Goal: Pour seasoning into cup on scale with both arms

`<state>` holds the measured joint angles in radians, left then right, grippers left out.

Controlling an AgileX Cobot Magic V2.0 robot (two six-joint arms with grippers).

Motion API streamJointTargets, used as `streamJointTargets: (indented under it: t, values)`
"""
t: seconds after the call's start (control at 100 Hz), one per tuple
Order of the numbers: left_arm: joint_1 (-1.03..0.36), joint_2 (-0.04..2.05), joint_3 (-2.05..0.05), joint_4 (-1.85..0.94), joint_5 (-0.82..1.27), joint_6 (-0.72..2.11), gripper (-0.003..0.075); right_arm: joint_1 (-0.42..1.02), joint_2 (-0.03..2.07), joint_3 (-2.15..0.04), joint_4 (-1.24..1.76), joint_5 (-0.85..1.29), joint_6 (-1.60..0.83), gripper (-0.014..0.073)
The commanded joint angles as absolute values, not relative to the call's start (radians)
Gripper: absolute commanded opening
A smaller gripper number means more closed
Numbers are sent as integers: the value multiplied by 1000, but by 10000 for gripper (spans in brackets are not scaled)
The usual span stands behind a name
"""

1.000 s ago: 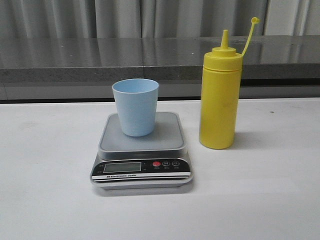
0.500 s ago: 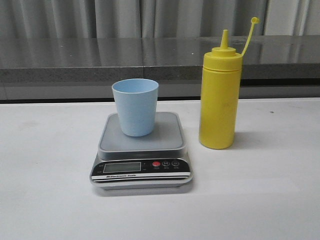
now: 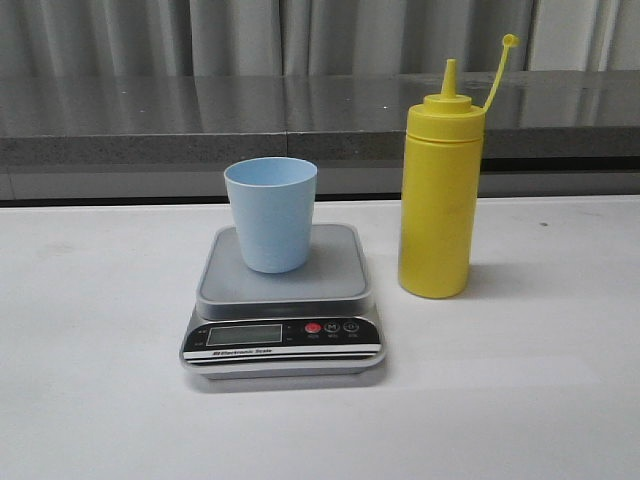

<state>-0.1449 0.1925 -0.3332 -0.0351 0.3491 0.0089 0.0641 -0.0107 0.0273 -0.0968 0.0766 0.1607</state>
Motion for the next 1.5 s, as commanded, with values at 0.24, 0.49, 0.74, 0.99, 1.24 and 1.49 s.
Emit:
streamJointTargets:
  t: [0.24, 0.49, 0.74, 0.99, 1.24, 1.49]
  values:
    - [-144, 201, -360, -46, 274, 6, -20, 59, -30, 6, -105, -171, 160, -67]
    - [-144, 201, -360, -46, 274, 6, -20, 60, 29, -108, -100, -175, 161, -67]
    - [-144, 201, -360, -46, 274, 6, -20, 60, 317, -364, -99, 12, 161, -67]
    - [-144, 201, -360, -46, 274, 6, -20, 60, 618, -553, -98, -69, 161, -67]
    - [-144, 201, -360, -46, 274, 6, -20, 60, 737, -564, -98, -333, 164, -67]
    - [-144, 201, -360, -46, 274, 6, -20, 87, 746, -564, -98, -216, 188, -67]
